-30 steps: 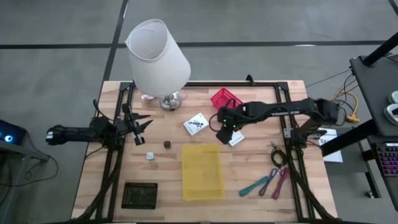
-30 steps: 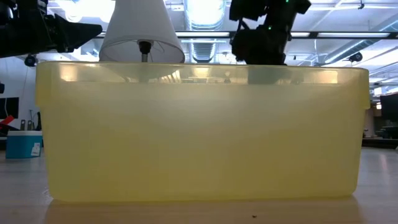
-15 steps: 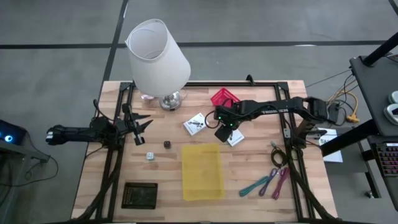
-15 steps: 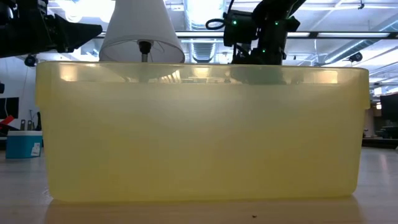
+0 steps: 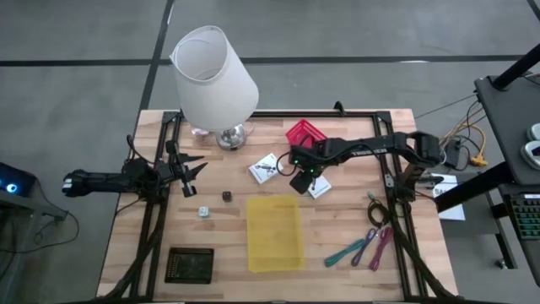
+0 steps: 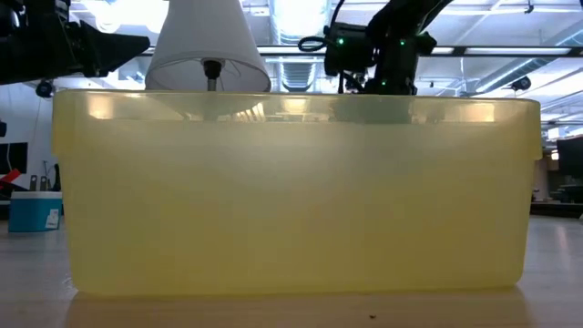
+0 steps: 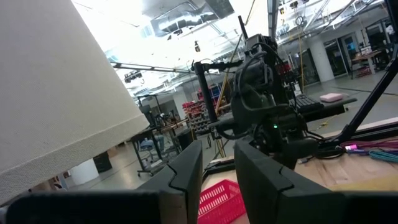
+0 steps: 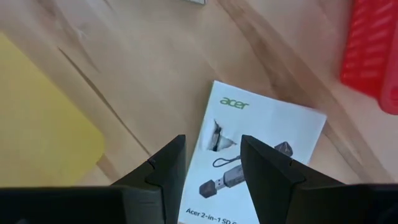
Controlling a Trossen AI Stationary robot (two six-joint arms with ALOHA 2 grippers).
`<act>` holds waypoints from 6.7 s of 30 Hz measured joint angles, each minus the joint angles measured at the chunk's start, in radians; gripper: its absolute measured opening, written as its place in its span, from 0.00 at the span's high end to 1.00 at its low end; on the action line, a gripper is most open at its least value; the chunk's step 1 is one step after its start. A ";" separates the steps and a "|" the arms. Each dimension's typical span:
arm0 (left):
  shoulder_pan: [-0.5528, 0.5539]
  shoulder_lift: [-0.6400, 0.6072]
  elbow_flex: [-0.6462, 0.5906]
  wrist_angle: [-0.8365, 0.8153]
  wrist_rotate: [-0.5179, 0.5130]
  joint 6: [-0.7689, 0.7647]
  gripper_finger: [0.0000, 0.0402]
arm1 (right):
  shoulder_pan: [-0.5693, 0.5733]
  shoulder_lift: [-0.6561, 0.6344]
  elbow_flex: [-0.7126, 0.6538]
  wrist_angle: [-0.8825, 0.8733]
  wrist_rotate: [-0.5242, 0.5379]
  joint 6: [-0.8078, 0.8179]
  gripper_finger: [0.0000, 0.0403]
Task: Pick and place items into bin
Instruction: Put the right card reader box into the black bin
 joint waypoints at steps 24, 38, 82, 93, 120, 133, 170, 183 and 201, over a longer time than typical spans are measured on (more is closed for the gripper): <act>0.000 0.000 0.000 0.000 0.000 0.000 0.80 | 0.005 0.062 -0.020 0.075 -0.029 -0.019 0.65; 0.000 0.000 0.000 0.001 0.000 0.000 0.80 | 0.016 0.062 -0.052 0.109 -0.046 -0.019 0.65; 0.000 0.000 0.000 0.001 0.000 0.000 0.80 | 0.016 0.062 -0.119 0.182 -0.085 -0.088 0.92; 0.000 0.000 0.000 0.001 0.000 0.000 0.80 | 0.015 0.062 -0.120 0.176 -0.127 -0.101 0.98; 0.000 0.000 0.000 0.000 0.000 0.000 0.80 | 0.016 0.059 -0.006 0.065 -0.124 -0.098 0.98; 0.000 0.000 0.000 0.000 0.000 0.000 0.80 | 0.023 0.055 0.024 0.009 -0.119 -0.098 0.98; 0.000 0.000 0.000 0.000 0.000 0.000 0.80 | 0.073 0.052 0.223 -0.181 0.012 -0.090 0.98; 0.000 0.000 0.000 0.000 0.000 0.000 0.80 | 0.098 0.052 0.281 -0.190 0.065 -0.116 0.98; 0.000 0.000 0.000 0.000 0.000 0.000 0.80 | 0.160 0.035 0.293 0.008 0.253 -0.225 0.98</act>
